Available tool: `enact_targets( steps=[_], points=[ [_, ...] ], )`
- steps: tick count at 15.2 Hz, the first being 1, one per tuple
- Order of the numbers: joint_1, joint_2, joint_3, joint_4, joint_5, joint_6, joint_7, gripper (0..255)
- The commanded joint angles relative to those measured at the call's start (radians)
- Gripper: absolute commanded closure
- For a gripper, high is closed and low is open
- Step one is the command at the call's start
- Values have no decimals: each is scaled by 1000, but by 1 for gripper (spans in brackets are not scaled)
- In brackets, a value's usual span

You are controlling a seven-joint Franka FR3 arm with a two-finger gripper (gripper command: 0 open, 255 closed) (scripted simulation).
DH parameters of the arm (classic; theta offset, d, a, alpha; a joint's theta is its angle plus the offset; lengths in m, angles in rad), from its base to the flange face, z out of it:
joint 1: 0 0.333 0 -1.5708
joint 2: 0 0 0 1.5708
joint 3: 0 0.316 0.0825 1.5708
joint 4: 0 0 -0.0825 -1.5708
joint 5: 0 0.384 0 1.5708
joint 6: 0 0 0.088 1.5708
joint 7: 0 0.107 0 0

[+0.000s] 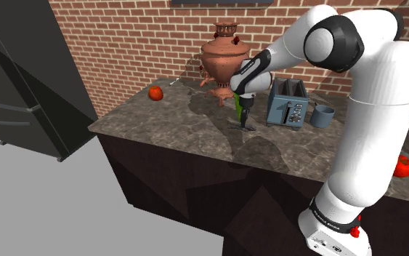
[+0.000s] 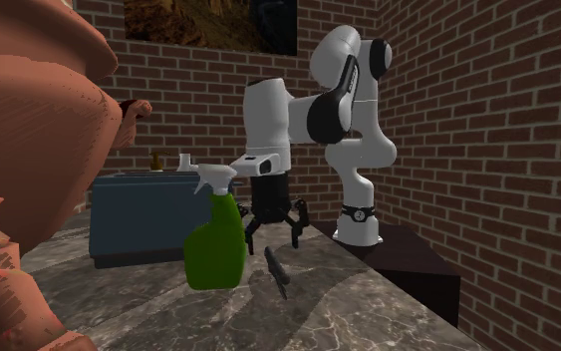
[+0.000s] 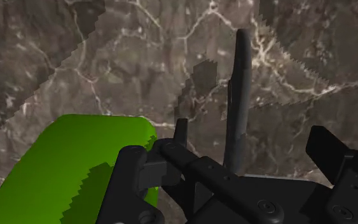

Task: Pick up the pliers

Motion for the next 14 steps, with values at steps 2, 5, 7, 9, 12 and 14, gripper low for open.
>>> enact_targets(
  steps=[2, 5, 7, 9, 12, 14],
  points=[
    [-5, 33, 6, -3, 18, 34, -14, 0],
    [-8, 49, 10, -6, 26, 51, -20, 0],
    [-9, 50, 9, -3, 26, 49, -21, 255],
    [-9, 50, 9, -2, 26, 49, -21, 255],
    [-9, 50, 9, -2, 26, 49, -21, 255],
    [-9, 50, 9, -3, 26, 49, -21, 255]
  ],
)
